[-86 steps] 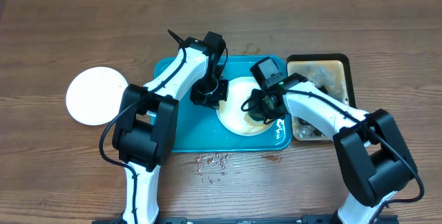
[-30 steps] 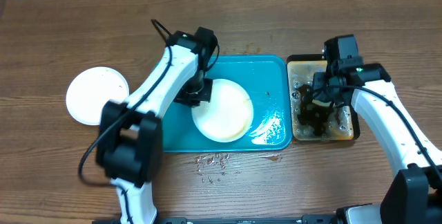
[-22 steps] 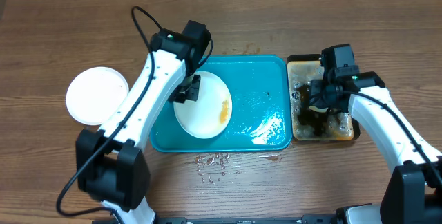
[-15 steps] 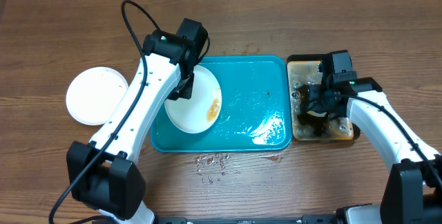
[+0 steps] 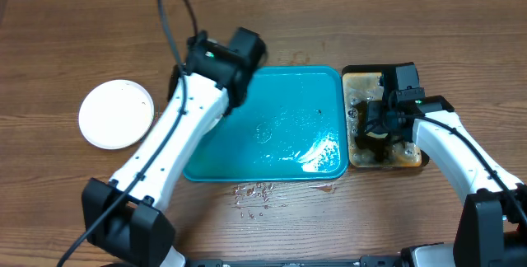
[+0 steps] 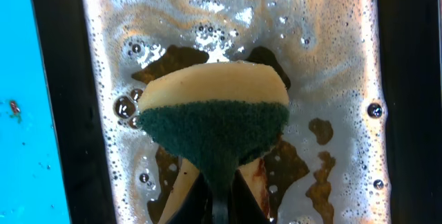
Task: Clean dirty plates on tray and stack at the side
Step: 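Lift the white plate with the left gripper and stack it on the plates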
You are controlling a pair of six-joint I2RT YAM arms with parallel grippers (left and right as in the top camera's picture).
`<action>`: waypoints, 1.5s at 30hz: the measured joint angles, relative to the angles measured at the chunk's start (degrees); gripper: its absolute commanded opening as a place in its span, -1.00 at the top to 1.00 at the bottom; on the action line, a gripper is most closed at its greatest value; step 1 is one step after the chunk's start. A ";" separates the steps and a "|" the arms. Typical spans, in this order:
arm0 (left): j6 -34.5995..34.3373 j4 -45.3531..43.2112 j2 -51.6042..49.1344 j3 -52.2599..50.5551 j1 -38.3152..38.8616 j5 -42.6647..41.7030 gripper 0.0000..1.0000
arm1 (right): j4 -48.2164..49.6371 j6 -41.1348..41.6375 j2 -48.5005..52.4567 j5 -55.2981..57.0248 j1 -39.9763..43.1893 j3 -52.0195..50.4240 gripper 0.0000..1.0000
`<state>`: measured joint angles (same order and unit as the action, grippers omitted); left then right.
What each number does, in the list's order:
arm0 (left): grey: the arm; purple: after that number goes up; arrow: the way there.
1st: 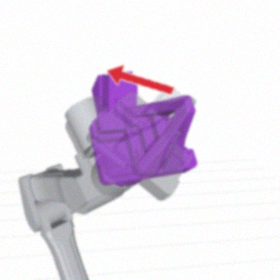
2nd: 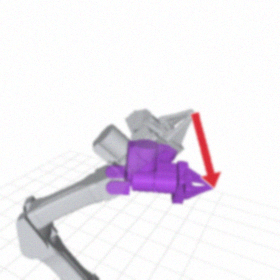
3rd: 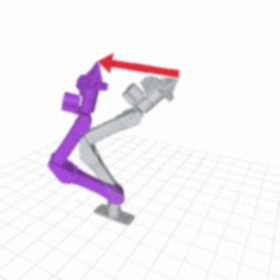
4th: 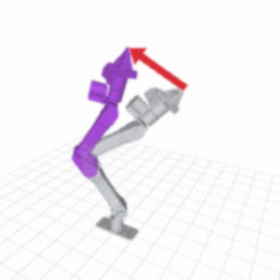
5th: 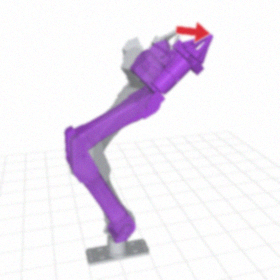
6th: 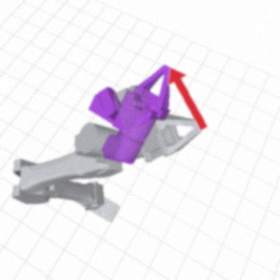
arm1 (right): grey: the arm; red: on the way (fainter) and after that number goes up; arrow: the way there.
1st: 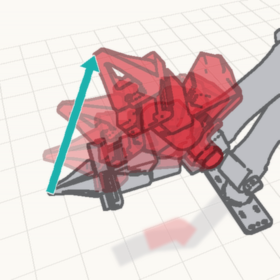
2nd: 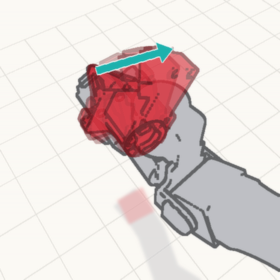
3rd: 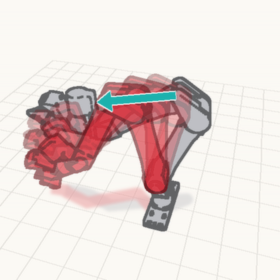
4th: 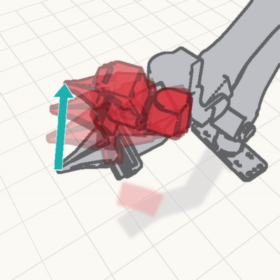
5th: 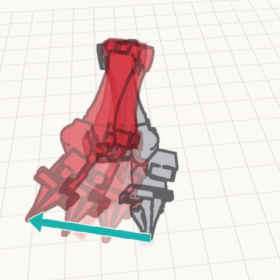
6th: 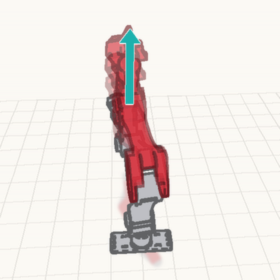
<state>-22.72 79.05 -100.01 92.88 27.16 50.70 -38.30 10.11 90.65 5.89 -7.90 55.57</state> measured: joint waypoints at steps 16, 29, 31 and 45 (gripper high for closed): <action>-4.81 -0.04 0.00 0.00 11.23 15.93 0.92 | 6.16 7.13 10.73 -2.05 0.00 0.52 0.92; -4.83 0.52 0.00 0.00 11.30 16.90 0.92 | -2.47 5.90 11.72 -3.67 0.33 5.55 0.92; -4.85 0.50 0.00 0.00 11.30 16.87 0.92 | -4.22 5.57 11.23 -3.98 0.48 6.38 0.92; -5.16 0.72 0.00 0.00 10.51 14.03 0.92 | 3.08 3.32 8.72 -3.96 1.11 0.44 0.92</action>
<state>-27.88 79.77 -100.01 92.88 37.67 64.73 -35.22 13.43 99.37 1.93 -6.79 56.01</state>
